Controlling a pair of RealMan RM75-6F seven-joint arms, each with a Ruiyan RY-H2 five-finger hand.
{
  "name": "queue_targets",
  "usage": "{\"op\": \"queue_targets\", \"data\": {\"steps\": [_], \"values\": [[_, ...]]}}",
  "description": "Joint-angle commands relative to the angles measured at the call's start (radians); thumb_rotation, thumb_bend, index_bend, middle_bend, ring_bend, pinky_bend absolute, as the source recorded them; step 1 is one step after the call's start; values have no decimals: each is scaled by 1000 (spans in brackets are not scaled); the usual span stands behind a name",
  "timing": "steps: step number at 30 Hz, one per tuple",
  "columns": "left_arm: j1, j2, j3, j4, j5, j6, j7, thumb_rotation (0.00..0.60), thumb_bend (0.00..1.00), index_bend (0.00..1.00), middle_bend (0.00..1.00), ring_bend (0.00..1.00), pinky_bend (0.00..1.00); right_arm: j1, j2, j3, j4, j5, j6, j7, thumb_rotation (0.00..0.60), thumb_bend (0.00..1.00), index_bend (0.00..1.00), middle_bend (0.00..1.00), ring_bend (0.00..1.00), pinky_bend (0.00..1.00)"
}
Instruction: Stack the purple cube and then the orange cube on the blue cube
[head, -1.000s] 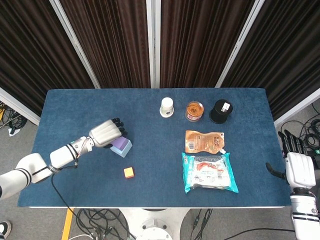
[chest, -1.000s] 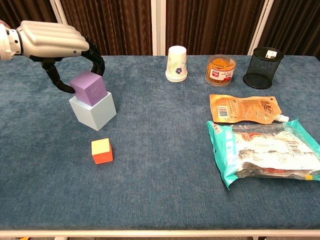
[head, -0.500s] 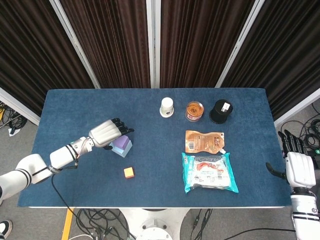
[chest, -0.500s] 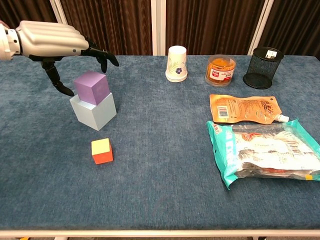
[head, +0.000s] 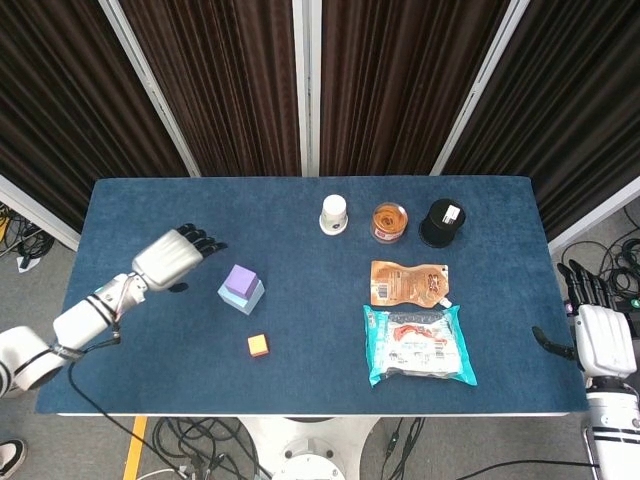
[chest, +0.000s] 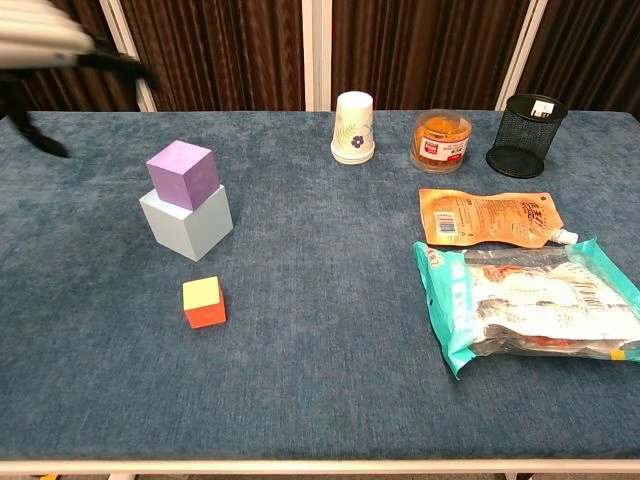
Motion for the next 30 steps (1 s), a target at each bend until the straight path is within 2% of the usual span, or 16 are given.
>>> {"op": "queue_targets", "data": {"steps": [1,4,7,15,23,30], "values": [[132,136,-9,-189,-165,39,162,600,143,306,413,245,246,-12,14,-12,-5,-31,14,28,600,142,0,0,0,0],[194,165,-7,-272,-209,86,185,600,137,353,412,246,256,-19,20,-21,-8,-55,22,43,600,142,0,0,0,0],[257,150,0,-311,-185,164,175,600,131,365,423,258,264,-23,22,-27,-7,-71,29,50,600,142,0,0,0,0],[346,27,-3,-281,-87,273,52,600,131,407,484,320,322,-9,18,-26,-3,-55,0,38,600,142,0,0,0,0],[377,-104,22,-227,8,278,-15,600,132,427,509,347,365,0,12,-23,1,-36,-16,27,600,142,0,0,0,0],[401,-240,17,-182,-3,247,-1,600,132,431,511,359,384,7,10,-22,3,-24,-28,23,600,141,0,0,0,0]]}}
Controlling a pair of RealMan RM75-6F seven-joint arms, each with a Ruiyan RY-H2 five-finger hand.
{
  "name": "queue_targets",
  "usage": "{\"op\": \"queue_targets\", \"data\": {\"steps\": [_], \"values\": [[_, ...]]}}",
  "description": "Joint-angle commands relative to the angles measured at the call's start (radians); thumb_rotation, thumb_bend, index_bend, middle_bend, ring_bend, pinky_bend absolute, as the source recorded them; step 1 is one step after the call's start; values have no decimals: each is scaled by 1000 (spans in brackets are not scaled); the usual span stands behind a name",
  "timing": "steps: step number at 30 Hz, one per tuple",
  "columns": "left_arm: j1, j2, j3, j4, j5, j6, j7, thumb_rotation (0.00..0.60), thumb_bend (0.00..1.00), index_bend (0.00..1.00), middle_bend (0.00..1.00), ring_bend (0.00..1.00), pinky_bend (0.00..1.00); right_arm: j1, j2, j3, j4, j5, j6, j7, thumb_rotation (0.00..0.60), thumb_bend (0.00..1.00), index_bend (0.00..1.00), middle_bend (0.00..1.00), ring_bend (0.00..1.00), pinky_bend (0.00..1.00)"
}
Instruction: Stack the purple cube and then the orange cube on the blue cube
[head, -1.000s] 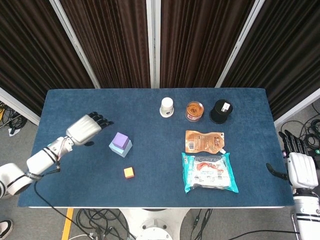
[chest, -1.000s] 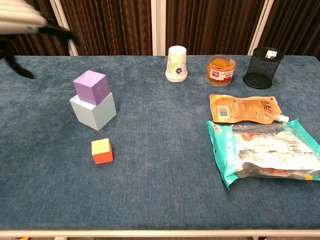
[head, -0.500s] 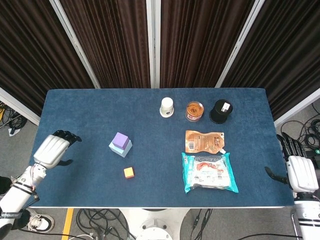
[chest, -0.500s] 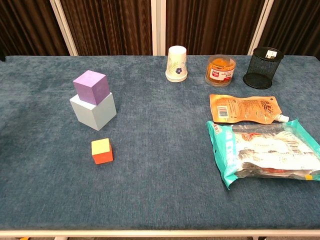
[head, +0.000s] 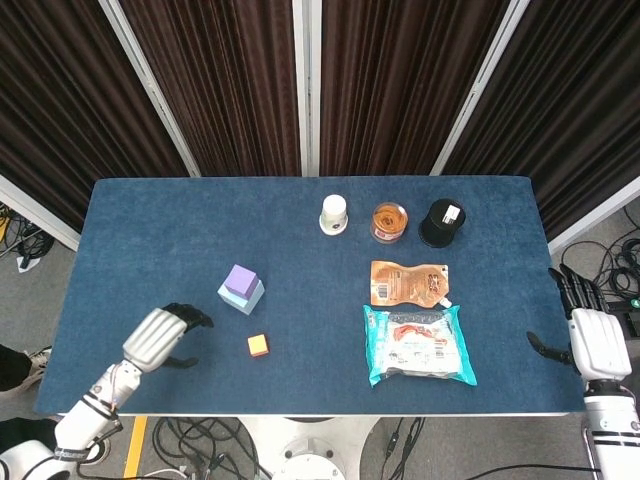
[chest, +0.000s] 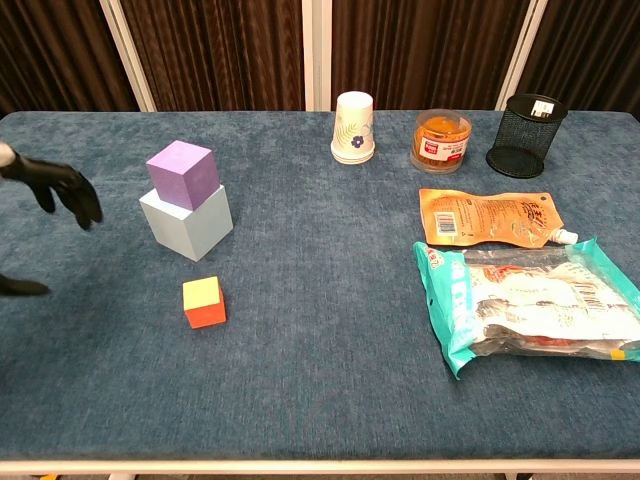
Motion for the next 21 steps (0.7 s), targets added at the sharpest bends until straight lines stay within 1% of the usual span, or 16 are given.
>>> {"op": "queue_targets", "data": {"steps": [1,4,10,15,21], "values": [[23,-85,-18,27,-30,-13,33,600,132,430,511,359,384,1,-1,0,0,2,-3,-1,600,141,0,0,0,0],[43,-153,-51,28,-82,-10,91,600,133,430,511,359,385,2,-1,-2,1,1,-4,0,600,141,0,0,0,0],[53,-237,-85,53,-129,-25,146,600,137,411,506,359,384,3,3,-2,2,2,-8,9,600,142,0,0,0,0],[62,-274,-110,47,-177,-39,166,600,135,407,503,359,384,3,5,1,4,4,-7,16,600,142,0,0,0,0],[82,-308,-134,13,-244,-39,228,600,127,406,513,359,384,5,6,2,4,7,-10,17,600,142,0,0,0,0]]}}
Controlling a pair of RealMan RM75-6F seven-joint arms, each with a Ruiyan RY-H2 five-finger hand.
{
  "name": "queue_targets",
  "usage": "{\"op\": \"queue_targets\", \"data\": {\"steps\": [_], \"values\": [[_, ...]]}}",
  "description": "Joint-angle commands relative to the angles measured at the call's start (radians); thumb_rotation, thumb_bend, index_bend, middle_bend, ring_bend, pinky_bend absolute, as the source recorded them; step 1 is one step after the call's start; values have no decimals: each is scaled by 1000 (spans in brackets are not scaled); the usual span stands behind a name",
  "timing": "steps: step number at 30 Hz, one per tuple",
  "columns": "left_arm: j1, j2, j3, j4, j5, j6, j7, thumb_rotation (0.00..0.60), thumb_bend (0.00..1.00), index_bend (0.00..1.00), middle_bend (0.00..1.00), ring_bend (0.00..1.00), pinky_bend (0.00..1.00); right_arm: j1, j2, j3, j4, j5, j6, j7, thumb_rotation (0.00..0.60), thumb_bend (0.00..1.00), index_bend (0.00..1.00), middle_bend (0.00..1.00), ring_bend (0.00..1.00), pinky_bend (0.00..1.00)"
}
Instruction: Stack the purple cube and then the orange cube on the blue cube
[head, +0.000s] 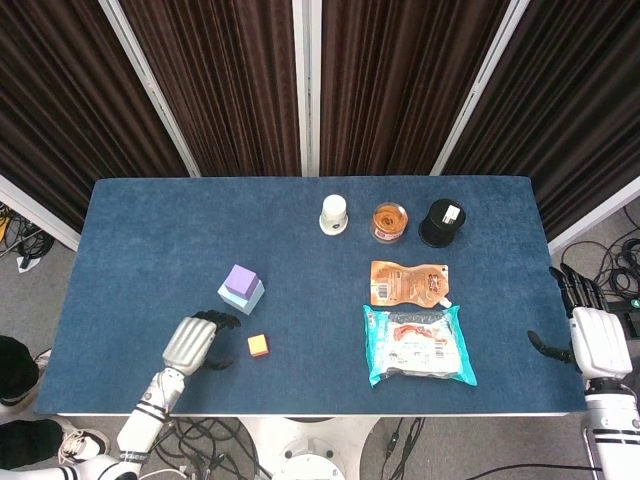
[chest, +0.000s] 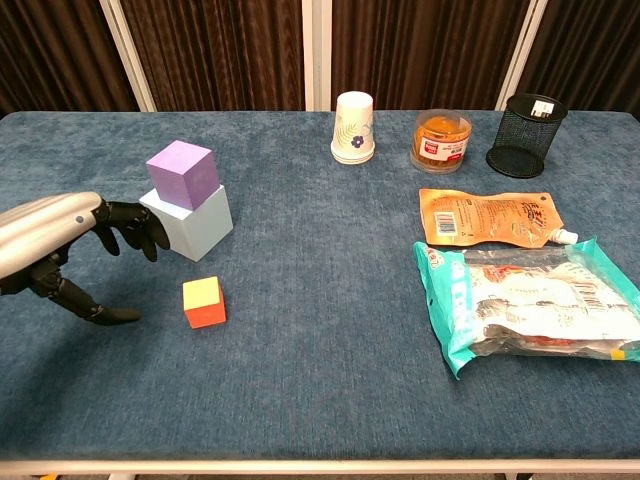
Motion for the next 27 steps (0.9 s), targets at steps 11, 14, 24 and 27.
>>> {"op": "queue_targets", "data": {"steps": [11,14,24,27], "values": [[23,-98,-49,-33,-101,-2,77,600,127,405,517,359,384,1,1,4,3,11,-2,7,600,142,0,0,0,0],[21,-120,-55,-21,-97,1,78,600,127,405,517,359,384,1,2,5,4,12,-2,9,600,141,0,0,0,0],[20,-149,-64,-11,-94,0,80,600,129,406,525,363,386,1,3,4,6,11,-2,14,600,142,0,0,0,0],[19,-160,-63,-1,-94,-4,75,600,134,408,529,364,387,0,4,5,8,13,-1,19,600,141,0,0,0,0]]}}
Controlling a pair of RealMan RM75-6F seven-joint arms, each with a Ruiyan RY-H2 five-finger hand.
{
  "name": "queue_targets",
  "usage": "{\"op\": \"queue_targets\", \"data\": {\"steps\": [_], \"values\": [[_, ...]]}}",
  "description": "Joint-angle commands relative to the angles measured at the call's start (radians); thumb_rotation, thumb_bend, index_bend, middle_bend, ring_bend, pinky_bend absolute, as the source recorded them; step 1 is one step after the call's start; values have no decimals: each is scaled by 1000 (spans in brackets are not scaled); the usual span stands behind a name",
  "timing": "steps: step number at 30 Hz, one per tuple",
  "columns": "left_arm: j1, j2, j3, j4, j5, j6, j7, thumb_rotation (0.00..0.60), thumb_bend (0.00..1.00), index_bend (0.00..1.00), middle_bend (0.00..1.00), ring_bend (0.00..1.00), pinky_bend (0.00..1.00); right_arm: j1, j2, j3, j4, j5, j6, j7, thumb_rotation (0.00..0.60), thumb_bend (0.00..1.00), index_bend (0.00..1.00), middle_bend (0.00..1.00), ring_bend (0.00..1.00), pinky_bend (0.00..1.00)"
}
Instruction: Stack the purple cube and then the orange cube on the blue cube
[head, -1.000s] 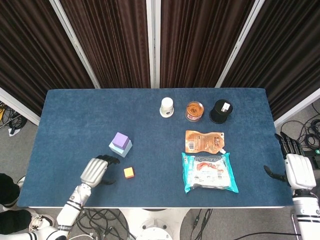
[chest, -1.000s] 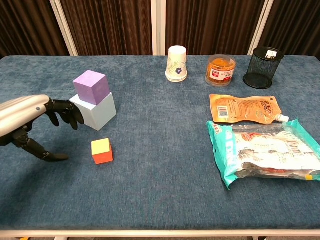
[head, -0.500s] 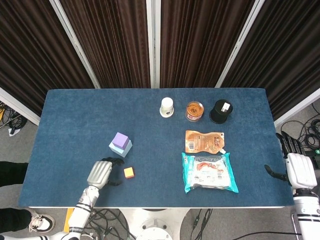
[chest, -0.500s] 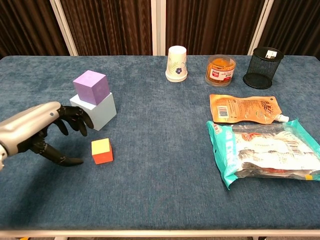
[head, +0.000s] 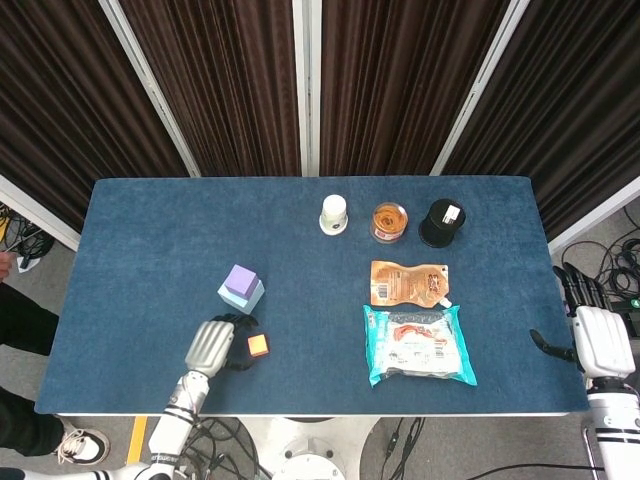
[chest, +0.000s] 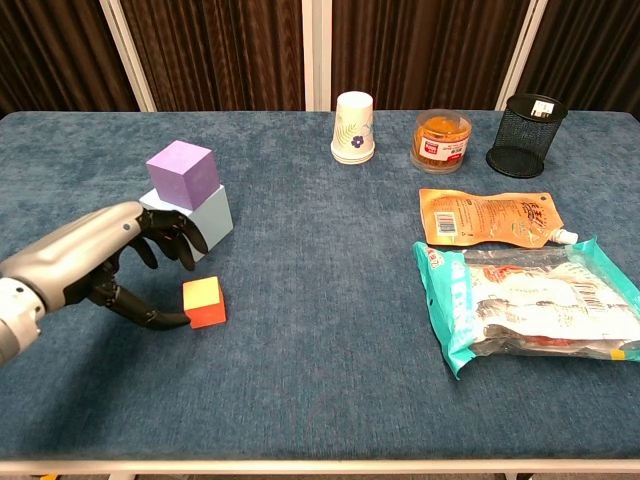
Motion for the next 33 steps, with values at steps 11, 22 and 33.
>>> {"op": "queue_targets", "data": {"steps": [11,22,33], "values": [[-13,-51,-7,58,1,-21,2,600,136,409,531,365,387,0,5,2,4,5,-4,14,600,141,0,0,0,0],[-10,-79,-14,103,6,-12,-5,600,230,459,589,408,431,3,6,3,5,11,-11,15,600,142,0,0,0,0],[2,-68,-15,106,31,19,-21,600,294,510,638,446,465,5,4,4,8,16,-14,14,600,141,0,0,0,0]]}}
